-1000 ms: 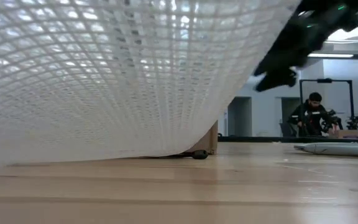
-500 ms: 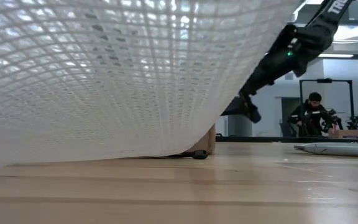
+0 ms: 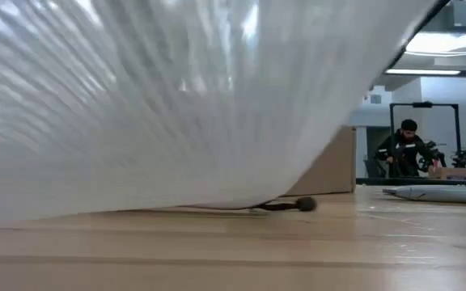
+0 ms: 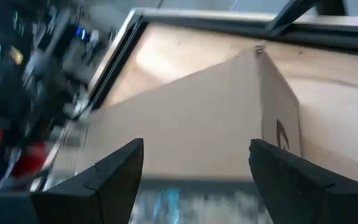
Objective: Unpack boxes
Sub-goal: Open the box using the cutter
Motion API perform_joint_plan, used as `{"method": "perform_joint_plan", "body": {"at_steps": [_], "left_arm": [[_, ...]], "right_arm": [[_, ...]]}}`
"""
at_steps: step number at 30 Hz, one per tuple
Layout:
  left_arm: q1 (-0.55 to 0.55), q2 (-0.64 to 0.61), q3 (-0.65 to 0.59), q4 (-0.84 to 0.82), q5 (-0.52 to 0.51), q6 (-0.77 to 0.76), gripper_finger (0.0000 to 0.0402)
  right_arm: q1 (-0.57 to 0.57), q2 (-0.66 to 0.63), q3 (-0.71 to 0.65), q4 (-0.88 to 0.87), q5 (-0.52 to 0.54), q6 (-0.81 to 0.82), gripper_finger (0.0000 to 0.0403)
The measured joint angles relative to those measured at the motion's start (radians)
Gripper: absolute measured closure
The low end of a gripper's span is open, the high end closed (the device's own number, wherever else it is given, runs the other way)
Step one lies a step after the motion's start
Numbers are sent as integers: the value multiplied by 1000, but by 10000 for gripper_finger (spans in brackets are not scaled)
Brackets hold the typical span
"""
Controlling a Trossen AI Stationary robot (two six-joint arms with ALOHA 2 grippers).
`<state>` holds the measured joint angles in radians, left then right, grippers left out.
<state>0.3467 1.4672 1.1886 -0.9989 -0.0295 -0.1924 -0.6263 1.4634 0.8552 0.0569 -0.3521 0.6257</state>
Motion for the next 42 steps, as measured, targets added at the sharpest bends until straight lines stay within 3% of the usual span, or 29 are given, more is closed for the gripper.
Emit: {"method": "perform_joint_plan", "body": {"at_steps": [4,8,13,17,20,25,29,42], "left_arm": [[51,-102,90,9,-119,52,292],[169,-123,82,3,-102,89,292],[295,-78,7,83,30,179,292],[318,-9,-45,168,151,215,293],[319,36,-71,169,160,243,293],[311,59,-82,177,246,246,293],[289,58,-83,159,232,253,293],[143,58,-84,119,353,206,293]], "right_arm": [[54,-142,57,-420,-50,-118,133],[179,-277,61,-669,9,-88,133],[385,-320,58,-775,171,71,133],[484,-241,57,-776,322,157,133],[512,-148,57,-771,360,160,133],[463,-15,56,-670,425,80,133],[359,30,72,-607,410,9,133],[103,48,166,-548,423,-245,133]]}}
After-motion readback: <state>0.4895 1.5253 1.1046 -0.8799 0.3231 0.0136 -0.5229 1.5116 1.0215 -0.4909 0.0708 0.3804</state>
